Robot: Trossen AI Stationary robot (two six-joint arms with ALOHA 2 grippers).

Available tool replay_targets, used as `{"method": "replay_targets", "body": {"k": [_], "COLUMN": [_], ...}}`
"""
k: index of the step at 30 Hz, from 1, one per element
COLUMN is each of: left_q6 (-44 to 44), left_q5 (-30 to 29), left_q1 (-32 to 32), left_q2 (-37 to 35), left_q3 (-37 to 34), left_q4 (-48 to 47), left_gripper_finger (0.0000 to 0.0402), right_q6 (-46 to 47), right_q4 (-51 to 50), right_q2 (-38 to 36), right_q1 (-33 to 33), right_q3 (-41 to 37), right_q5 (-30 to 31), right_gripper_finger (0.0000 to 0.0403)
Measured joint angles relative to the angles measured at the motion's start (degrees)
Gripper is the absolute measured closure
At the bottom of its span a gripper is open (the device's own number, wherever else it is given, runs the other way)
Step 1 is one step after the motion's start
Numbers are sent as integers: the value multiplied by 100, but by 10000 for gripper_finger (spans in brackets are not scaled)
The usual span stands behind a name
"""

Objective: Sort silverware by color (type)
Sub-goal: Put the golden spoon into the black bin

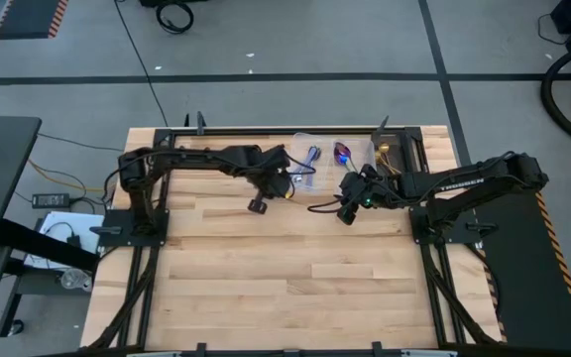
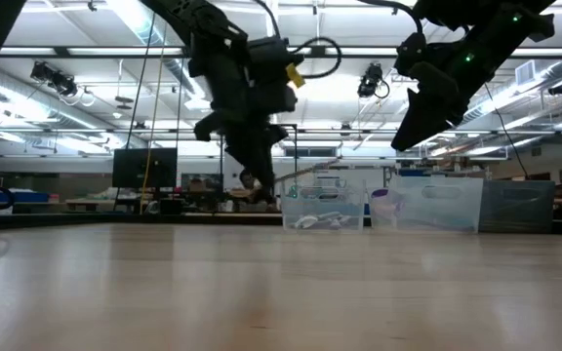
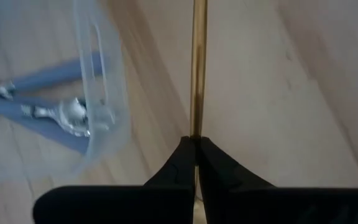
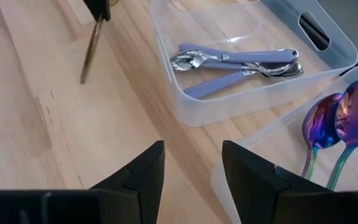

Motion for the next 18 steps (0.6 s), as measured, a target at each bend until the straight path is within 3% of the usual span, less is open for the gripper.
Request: {"method": "replay_targets", "body": {"k": [7, 18], "left_q6": [-121, 11], "left_q5": [-81, -1106], "left_q1": [27, -376], "left_q2": [-251, -286], "left_q3": [7, 13], "left_q4": [655, 1777], "left_gripper_finger": [392, 392], "right_q6": [-127, -761], "right_q4": [22, 870], "right_q2": [-270, -232], "right_q1": [150, 94], "right_q3": [0, 2], "right_q5": [238, -151], "right_gripper_finger": [232, 231]}}
